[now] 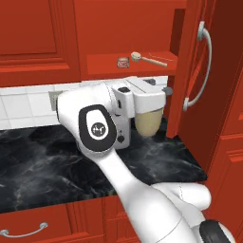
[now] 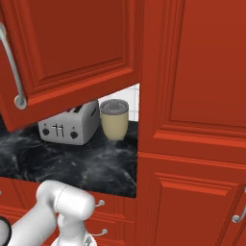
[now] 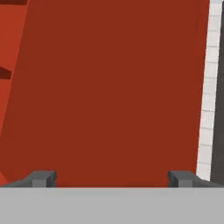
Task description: Pick the dish brush and bar soap from the cabinet and place them on the counter.
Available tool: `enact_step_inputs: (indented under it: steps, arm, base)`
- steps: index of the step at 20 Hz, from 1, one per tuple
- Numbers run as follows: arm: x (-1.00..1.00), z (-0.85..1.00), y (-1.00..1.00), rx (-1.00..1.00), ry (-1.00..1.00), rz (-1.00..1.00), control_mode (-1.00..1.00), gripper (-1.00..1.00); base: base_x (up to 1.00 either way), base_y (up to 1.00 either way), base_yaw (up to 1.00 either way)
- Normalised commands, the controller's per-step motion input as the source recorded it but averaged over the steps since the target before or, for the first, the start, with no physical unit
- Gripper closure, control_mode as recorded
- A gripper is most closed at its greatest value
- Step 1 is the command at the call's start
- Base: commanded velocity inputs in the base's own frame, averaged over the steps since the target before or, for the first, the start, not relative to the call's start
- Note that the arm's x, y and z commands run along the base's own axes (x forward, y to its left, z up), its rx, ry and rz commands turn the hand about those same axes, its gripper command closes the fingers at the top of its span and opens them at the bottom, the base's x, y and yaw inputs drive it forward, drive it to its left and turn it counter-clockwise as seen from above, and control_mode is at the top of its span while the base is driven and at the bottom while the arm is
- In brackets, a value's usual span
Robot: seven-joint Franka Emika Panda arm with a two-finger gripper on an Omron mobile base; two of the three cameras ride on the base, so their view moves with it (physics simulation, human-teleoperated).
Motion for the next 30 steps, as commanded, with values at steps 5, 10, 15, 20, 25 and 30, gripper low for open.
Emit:
enact_step_inputs:
  steps: [5,10,15,20,25,30]
  arm:
    - [0.0,0.17,-0.65,0.09,0.09,0.03,-1.0,-1.0]
    - [0.0,0.12,-0.69,0.06,0.08,0.03,-1.0,-1.0]
    - [0.0,0.1,-0.68,0.06,0.07,0.02,-1.0,-1.0]
    - [0.0,0.04,-0.62,0.06,0.05,0.0,-1.0,-1.0]
    - [0.0,0.0,-0.62,0.04,0.03,0.0,-1.0,-1.0]
    - [0.04,0.0,-0.62,0.0,0.01,-0.03,-1.0,-1.0]
  base:
    - [0.0,0.0,0.0]
    - [0.0,0.0,0.0]
    - [0.0,0.0,0.0]
    - [0.0,0.0,0.0]
    - [0.0,0.0,0.0]
    - [0.0,0.0,0.0]
